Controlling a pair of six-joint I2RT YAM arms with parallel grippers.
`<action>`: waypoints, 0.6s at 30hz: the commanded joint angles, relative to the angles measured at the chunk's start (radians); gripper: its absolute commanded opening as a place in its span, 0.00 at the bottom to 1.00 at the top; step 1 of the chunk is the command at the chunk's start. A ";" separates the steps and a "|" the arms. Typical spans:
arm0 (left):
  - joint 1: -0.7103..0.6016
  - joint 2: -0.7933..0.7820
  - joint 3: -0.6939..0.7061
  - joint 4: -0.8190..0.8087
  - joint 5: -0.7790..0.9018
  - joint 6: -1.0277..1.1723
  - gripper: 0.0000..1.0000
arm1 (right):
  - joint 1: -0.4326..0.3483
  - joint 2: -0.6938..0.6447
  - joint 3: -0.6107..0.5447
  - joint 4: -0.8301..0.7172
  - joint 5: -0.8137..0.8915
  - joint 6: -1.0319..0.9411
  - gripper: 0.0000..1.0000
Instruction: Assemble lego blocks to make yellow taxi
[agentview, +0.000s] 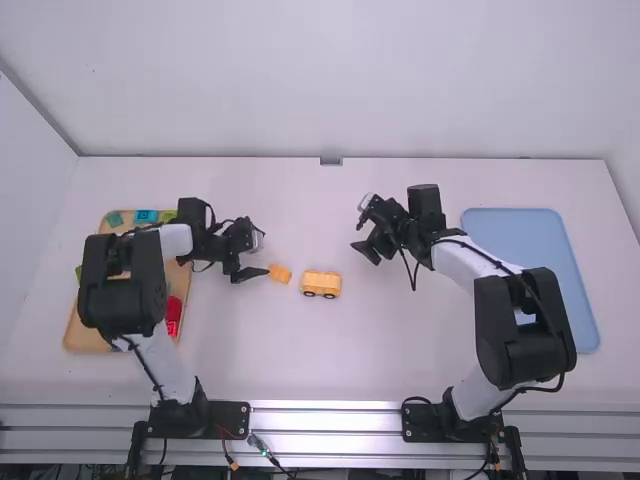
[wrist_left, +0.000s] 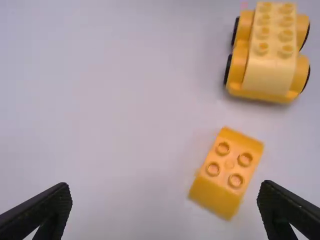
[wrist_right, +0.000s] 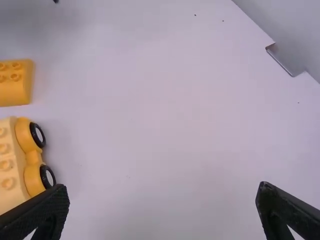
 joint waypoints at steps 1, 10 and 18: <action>-0.022 0.074 0.021 -0.020 0.183 0.060 0.99 | 0.002 0.005 0.001 -0.001 -0.026 0.006 0.99; -0.064 0.204 0.175 -0.256 0.147 0.256 0.96 | 0.004 0.005 0.001 -0.023 -0.025 0.006 0.99; -0.036 0.204 0.182 -0.420 0.034 0.462 0.84 | 0.002 0.005 0.001 -0.021 -0.026 0.006 0.99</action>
